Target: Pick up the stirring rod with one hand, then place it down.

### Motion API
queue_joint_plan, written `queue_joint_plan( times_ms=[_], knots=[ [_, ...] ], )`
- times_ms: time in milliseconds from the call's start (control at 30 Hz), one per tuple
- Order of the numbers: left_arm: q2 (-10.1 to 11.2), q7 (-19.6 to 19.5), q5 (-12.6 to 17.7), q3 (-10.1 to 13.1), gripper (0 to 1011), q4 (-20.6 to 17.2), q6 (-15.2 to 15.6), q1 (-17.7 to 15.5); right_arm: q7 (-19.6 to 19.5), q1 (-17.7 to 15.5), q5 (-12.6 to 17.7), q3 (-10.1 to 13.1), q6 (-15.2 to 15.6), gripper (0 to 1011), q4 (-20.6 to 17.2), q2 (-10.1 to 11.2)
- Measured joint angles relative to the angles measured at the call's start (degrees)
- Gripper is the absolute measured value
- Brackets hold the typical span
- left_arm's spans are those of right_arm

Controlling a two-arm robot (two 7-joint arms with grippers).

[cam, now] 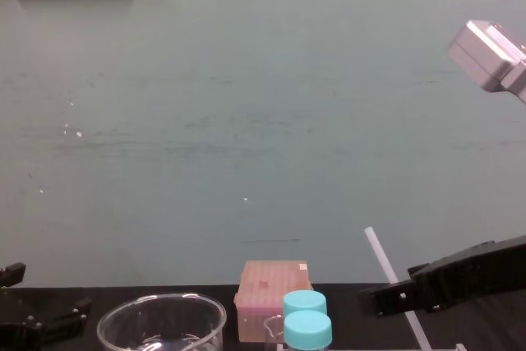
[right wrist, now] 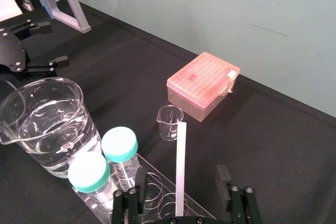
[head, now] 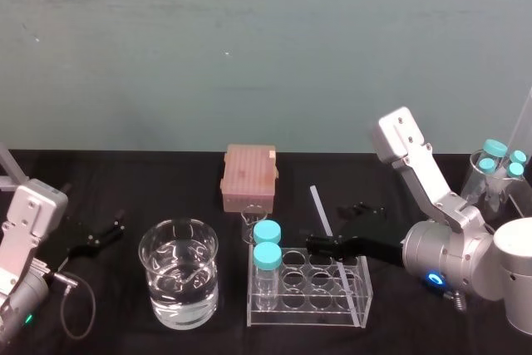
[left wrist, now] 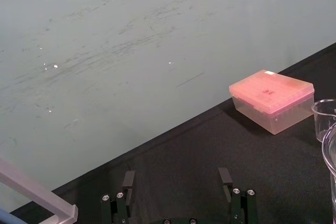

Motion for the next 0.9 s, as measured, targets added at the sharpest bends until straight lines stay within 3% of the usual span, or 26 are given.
queue_joint_plan(
  times_ms=[433, 733, 900],
  knots=[
    [0.00, 0.00, 0.00, 0.00, 1005, 0.00, 0.00, 0.00, 0.00, 0.00, 0.08, 0.00, 0.03, 512, -0.03, 0.02],
    [0.00, 0.00, 0.00, 0.00, 1005, 0.00, 0.00, 0.00, 0.00, 0.00, 0.10, 0.00, 0.03, 189, -0.03, 0.02],
    [0.00, 0.00, 0.00, 0.00, 1005, 0.00, 0.00, 0.00, 0.00, 0.00, 0.10, 0.00, 0.03, 74, -0.03, 0.02]
  ],
)
